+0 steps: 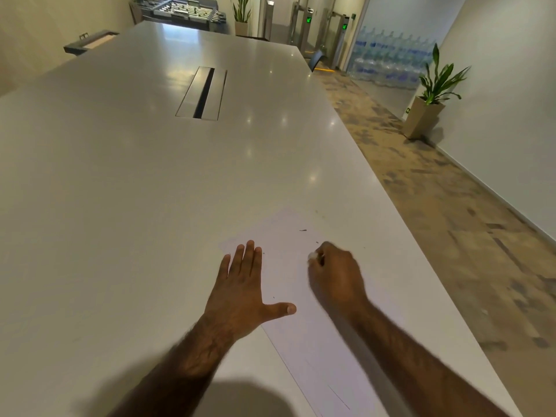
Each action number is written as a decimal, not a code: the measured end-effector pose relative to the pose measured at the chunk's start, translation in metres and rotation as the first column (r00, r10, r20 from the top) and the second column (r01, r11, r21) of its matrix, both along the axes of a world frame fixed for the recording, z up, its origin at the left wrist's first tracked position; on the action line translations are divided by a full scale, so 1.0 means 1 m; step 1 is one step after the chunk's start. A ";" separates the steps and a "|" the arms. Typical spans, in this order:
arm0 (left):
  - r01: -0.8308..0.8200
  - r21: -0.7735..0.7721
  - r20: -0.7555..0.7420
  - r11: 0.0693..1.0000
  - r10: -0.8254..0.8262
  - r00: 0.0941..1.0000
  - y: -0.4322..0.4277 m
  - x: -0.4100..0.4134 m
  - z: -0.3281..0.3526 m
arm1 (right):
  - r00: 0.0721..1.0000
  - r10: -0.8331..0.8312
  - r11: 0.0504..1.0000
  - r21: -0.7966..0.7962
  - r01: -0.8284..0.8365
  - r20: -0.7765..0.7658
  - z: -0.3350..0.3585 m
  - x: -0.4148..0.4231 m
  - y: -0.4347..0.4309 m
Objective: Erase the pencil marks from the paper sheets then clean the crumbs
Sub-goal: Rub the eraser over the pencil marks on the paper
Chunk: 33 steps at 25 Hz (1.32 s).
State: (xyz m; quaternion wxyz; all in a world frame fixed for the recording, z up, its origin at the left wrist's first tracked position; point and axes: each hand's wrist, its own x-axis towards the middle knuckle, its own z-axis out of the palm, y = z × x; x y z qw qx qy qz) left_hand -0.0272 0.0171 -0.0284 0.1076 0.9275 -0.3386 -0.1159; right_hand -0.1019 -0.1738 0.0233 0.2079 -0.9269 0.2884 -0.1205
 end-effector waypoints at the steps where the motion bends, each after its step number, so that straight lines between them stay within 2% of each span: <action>1: 0.000 -0.004 -0.002 1.000 0.000 1.000 0.000 0.000 0.001 | 0.998 -0.059 0.998 0.027 0.059 0.005 0.007 0.004 -0.013; 2: 0.000 -0.007 0.000 1.000 0.000 1.000 0.001 -0.001 0.001 | 0.996 -0.088 0.994 0.066 0.085 0.036 0.010 0.006 -0.018; 4: 0.000 -0.001 -0.002 1.000 0.000 1.000 0.001 -0.001 0.002 | 0.996 -0.025 0.997 0.080 0.019 0.081 0.004 0.001 0.003; 7: 0.009 0.028 0.020 1.000 -0.009 1.000 0.000 -0.002 0.002 | 0.964 0.267 0.962 -0.053 -0.267 -0.007 -0.019 -0.032 0.050; 8: 0.011 0.022 0.016 1.000 -0.011 1.000 0.001 -0.001 0.003 | 0.955 0.296 0.950 -0.098 -0.297 -0.023 -0.021 -0.034 0.044; 9: 0.013 0.015 0.003 1.000 -0.013 1.000 0.001 -0.001 0.003 | 0.966 0.258 0.956 -0.135 -0.259 -0.029 -0.018 -0.029 0.029; 11: 0.016 0.006 -0.015 1.000 -0.016 1.000 0.001 0.000 0.003 | 0.997 0.059 0.987 -0.150 -0.065 -0.045 0.000 -0.017 -0.008; 13: 0.015 0.010 -0.007 1.000 -0.015 1.000 0.002 -0.001 0.003 | 0.997 -0.067 0.997 -0.030 0.068 0.024 0.008 -0.012 -0.025; 15: 0.009 0.023 -0.002 1.000 -0.009 1.000 0.001 -0.001 0.003 | 0.997 0.017 0.999 0.038 -0.019 0.071 -0.001 -0.016 0.003; 17: 0.011 0.037 0.013 0.999 -0.011 1.000 0.000 -0.001 0.002 | 0.977 0.215 0.976 -0.020 -0.215 -0.004 -0.014 -0.035 0.040; 18: 0.014 0.036 0.018 0.999 -0.015 1.000 0.000 -0.001 0.002 | 0.966 0.255 0.964 -0.071 -0.257 -0.035 -0.017 -0.038 0.041; 19: 0.014 0.029 0.011 0.999 -0.014 1.000 0.000 0.000 0.002 | 0.970 0.240 0.964 -0.107 -0.243 -0.039 -0.016 -0.033 0.031; 21: 0.005 0.019 -0.016 1.000 -0.004 1.000 0.001 0.001 0.001 | 0.995 0.098 0.989 -0.109 -0.101 -0.030 -0.006 -0.020 0.000; 23: -0.001 0.015 -0.010 1.000 0.001 1.000 0.001 -0.001 0.002 | 1.000 0.012 0.998 0.060 -0.011 -0.005 0.003 -0.015 -0.020; 25: -0.002 0.025 -0.011 1.000 0.002 1.000 0.002 -0.002 0.005 | 0.992 -0.043 0.954 0.300 0.006 0.118 0.002 -0.015 -0.027; 26: 0.001 0.033 -0.019 0.999 -0.001 1.000 0.003 -0.002 0.007 | 0.967 -0.115 0.893 0.451 0.000 0.227 0.000 -0.017 -0.031; 28: 0.010 0.042 -0.014 0.999 -0.010 1.000 0.004 -0.003 0.013 | 0.867 -0.309 0.654 0.749 -0.106 0.392 0.001 -0.025 -0.043; 29: 0.026 0.036 0.027 0.999 -0.027 0.999 0.003 -0.008 0.016 | 0.829 -0.377 0.540 0.825 -0.167 0.414 0.001 -0.029 -0.049; 30: 0.059 0.023 0.099 0.998 -0.061 0.993 0.000 -0.016 0.017 | 0.815 -0.400 0.483 0.852 -0.201 0.419 -0.001 -0.032 -0.053; 32: 0.141 0.001 0.193 0.990 -0.138 0.971 -0.010 -0.042 0.016 | 0.817 -0.382 0.493 0.843 -0.216 0.432 -0.003 -0.036 -0.052; 33: 0.160 -0.006 0.165 0.987 -0.157 0.974 -0.015 -0.056 0.015 | 0.824 -0.360 0.513 0.830 -0.218 0.438 -0.004 -0.036 -0.049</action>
